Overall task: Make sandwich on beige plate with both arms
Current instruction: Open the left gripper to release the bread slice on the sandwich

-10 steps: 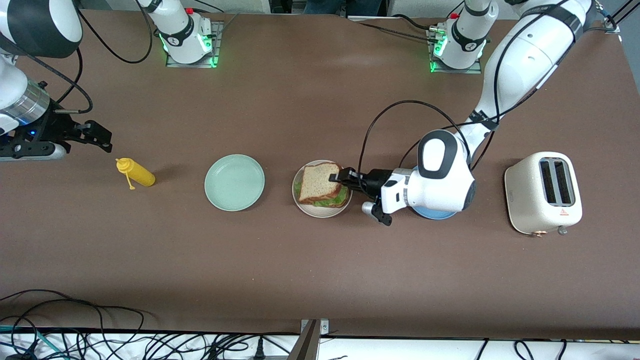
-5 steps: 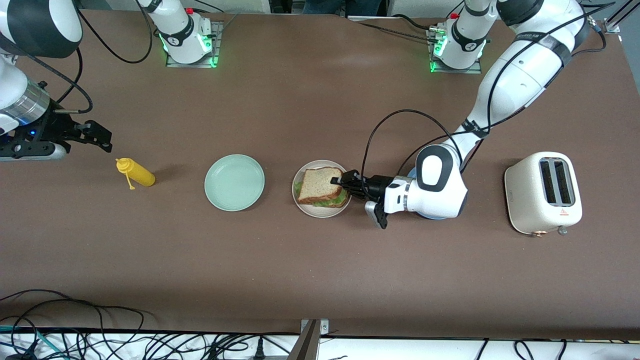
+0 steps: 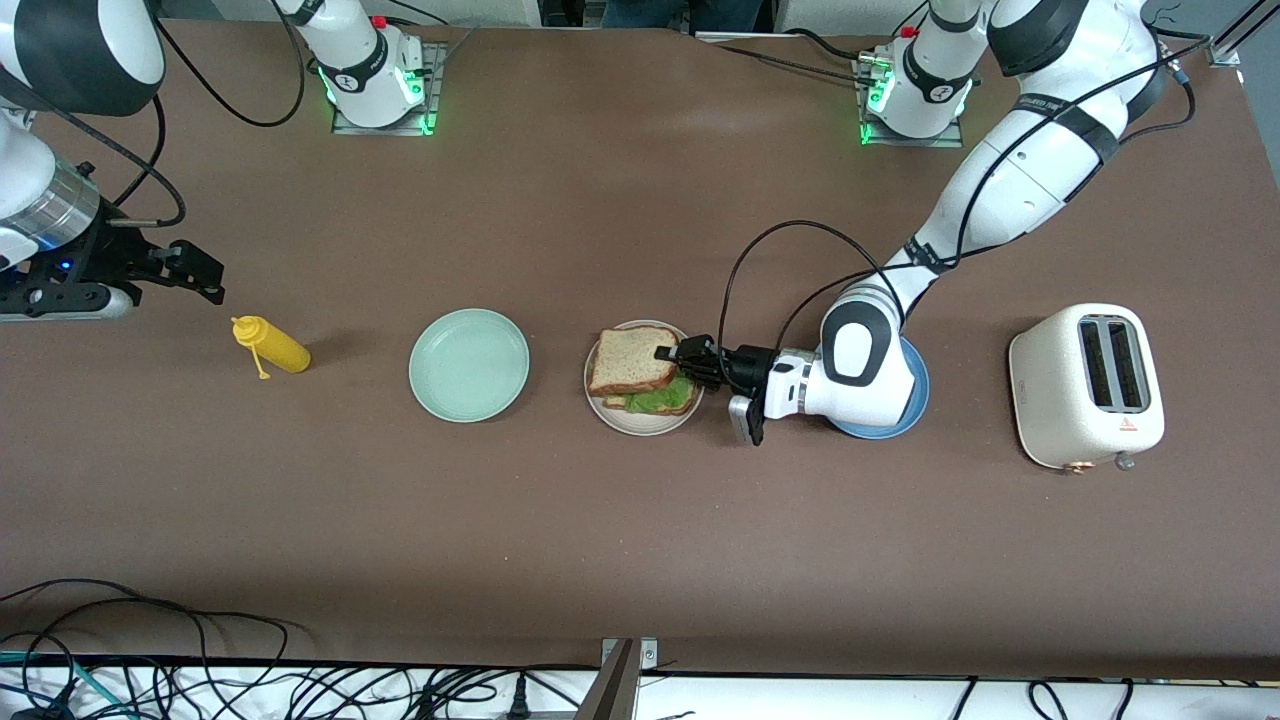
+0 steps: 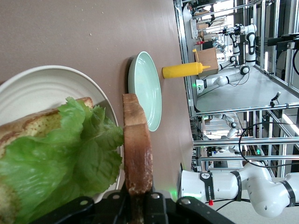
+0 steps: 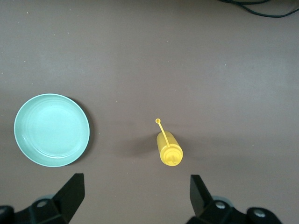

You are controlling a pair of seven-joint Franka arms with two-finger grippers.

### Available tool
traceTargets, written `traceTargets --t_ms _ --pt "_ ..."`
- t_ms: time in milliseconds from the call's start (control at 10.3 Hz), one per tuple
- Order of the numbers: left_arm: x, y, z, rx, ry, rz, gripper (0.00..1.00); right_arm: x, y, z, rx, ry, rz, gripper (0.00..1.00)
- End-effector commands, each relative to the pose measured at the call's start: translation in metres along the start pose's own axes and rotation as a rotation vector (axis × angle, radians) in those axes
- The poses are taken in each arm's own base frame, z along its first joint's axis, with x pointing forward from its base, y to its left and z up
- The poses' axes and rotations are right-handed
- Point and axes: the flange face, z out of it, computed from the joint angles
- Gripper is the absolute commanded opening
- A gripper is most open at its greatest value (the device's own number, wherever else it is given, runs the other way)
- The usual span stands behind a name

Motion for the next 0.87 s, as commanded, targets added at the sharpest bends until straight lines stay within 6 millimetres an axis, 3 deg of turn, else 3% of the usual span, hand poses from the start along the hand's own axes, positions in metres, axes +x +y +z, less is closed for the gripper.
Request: traceTargets --t_ms 0,194,388,582,776 --pt "0.003 0.005 -0.010 0.005 0.024 0.041 1.00 0.000 0.001 -0.004 0.002 -0.005 -0.007 1.00" --pt "0.005 0.006 -0.019 0.019 0.028 0.035 1.00 0.000 0.001 -0.004 0.002 -0.005 -0.007 1.00" --pt "0.011 0.022 -0.031 0.075 -0.007 0.022 1.00 0.000 0.001 -0.004 0.002 -0.005 -0.007 1.00" --pt "0.020 0.052 -0.045 0.186 -0.064 -0.029 1.00 0.000 0.001 -0.004 0.002 -0.005 -0.007 1.00" --pt "0.023 0.059 -0.067 0.261 -0.118 -0.025 1.00 0.000 0.001 -0.004 0.002 -0.005 -0.007 1.00"
